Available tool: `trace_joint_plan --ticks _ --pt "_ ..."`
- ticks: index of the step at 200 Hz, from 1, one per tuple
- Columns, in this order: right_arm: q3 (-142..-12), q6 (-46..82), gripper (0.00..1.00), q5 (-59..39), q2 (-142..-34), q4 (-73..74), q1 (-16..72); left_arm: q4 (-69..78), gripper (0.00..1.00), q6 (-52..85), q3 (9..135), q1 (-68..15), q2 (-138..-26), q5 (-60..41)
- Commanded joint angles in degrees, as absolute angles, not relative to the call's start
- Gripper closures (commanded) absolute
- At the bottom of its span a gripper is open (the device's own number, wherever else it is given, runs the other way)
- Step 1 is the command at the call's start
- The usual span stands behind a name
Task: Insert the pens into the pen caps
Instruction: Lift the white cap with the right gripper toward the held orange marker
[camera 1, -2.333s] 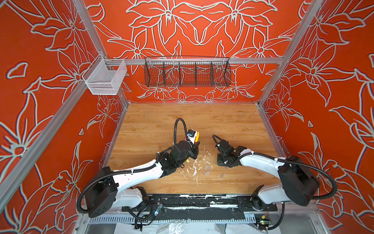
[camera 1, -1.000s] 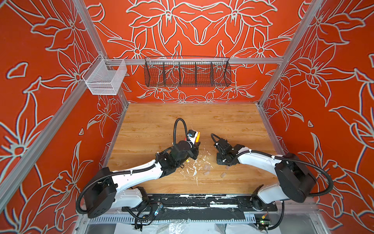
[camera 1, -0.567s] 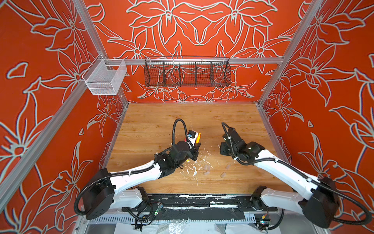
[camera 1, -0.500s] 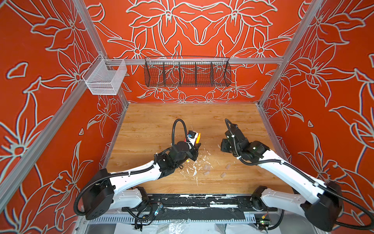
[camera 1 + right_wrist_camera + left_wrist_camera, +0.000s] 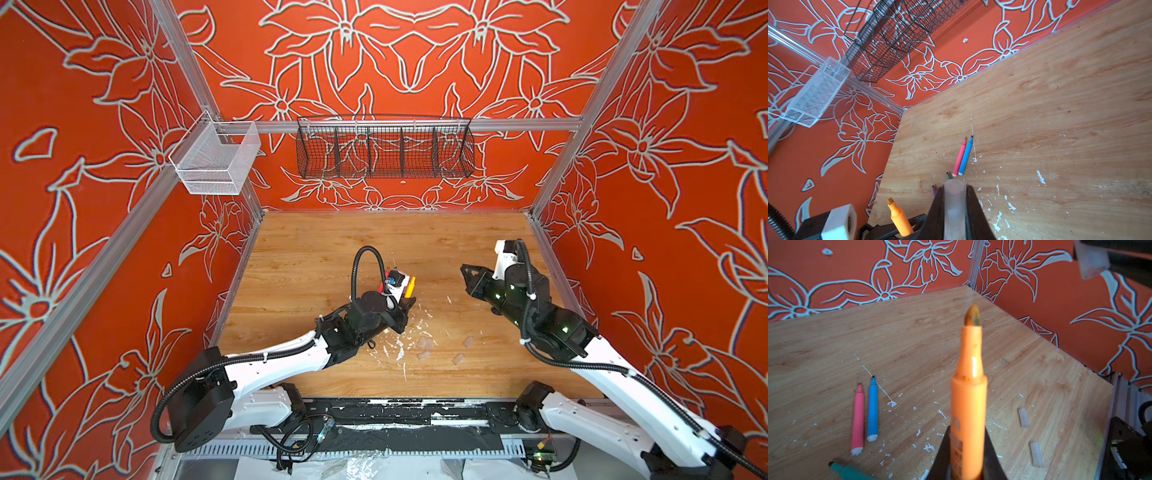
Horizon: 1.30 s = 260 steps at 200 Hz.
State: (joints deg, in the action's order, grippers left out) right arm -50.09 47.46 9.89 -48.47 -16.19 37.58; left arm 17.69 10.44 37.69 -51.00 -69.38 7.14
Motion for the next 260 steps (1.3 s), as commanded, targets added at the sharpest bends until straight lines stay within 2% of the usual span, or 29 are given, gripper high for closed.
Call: trace_joint_plan --ticks 1,55,170,260 --pt "-46.3 50.3 1.0 6.1 -47.4 -6.0 38.0 19.9 1.0 9.9 37.6 -51.0 -69.2 4.8" --pt "-40.5 51.5 1.0 3.3 -47.7 3.9 40.2 20.5 1.0 9.8 37.4 -51.0 -68.9 3.0" --pt "-41.4 51.0 1.0 3.5 -54.7 13.2 44.5 21.2 1.0 9.8 37.3 -51.0 -68.9 0.4" --pt "-43.7 47.9 1.0 5.2 -56.7 14.2 48.3 21.2 1.0 9.8 37.3 -51.0 -68.7 0.1"
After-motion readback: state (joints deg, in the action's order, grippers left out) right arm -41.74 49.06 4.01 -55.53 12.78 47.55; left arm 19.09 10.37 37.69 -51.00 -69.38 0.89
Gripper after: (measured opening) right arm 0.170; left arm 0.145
